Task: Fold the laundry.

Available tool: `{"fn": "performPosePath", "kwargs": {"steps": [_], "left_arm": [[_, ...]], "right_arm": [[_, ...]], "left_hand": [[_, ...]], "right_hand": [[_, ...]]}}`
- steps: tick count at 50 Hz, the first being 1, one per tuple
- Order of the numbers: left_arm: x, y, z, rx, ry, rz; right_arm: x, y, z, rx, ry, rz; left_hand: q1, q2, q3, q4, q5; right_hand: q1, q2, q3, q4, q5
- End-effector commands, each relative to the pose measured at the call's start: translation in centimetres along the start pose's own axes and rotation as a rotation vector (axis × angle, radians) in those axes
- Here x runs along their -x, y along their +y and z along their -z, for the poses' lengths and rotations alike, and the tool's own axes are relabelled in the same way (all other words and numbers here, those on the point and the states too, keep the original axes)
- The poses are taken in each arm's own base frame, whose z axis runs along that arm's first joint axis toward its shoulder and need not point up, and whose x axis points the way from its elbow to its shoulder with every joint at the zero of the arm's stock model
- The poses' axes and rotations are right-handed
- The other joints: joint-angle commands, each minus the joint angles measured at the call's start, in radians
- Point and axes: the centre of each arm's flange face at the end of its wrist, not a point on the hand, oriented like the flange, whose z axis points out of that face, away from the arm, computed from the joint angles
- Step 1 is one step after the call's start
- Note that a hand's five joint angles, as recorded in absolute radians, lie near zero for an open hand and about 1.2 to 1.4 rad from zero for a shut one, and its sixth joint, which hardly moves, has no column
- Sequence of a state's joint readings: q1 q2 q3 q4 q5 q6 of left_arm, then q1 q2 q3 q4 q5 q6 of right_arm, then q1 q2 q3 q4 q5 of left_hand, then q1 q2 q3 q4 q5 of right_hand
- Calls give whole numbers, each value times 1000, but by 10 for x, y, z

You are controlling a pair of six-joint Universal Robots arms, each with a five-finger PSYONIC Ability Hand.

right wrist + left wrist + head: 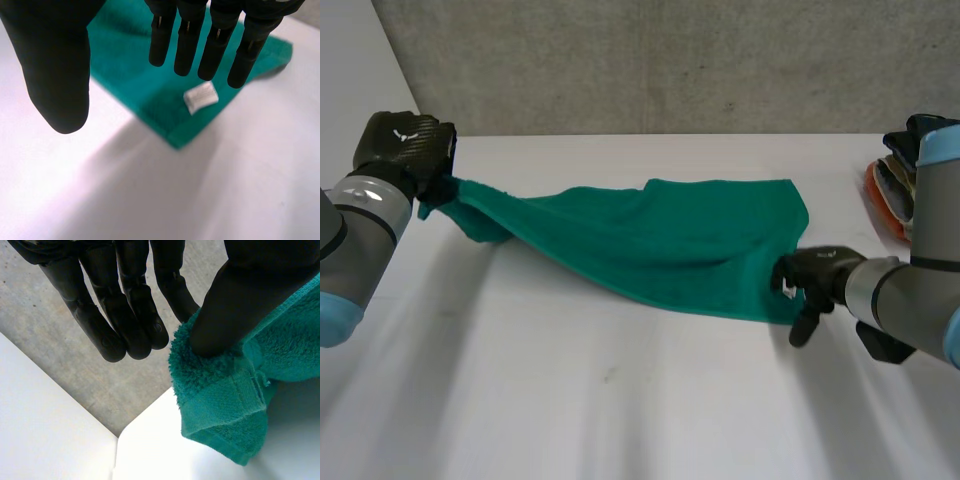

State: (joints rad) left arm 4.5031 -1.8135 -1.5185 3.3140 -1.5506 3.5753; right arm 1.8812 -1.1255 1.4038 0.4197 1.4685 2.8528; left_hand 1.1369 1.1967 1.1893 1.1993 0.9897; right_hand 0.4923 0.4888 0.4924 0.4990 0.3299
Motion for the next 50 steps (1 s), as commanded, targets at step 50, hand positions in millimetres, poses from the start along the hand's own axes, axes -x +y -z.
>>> {"fn": "performPosePath", "kwargs": {"steps": [50], "left_arm": [[-7, 11, 0, 36, 26, 62]], "right_arm": [[1, 13, -102, -279, 107, 329]], "left_hand": [[259, 200, 207, 197, 232]], "right_hand": [[293, 296, 293, 286, 281]]}}
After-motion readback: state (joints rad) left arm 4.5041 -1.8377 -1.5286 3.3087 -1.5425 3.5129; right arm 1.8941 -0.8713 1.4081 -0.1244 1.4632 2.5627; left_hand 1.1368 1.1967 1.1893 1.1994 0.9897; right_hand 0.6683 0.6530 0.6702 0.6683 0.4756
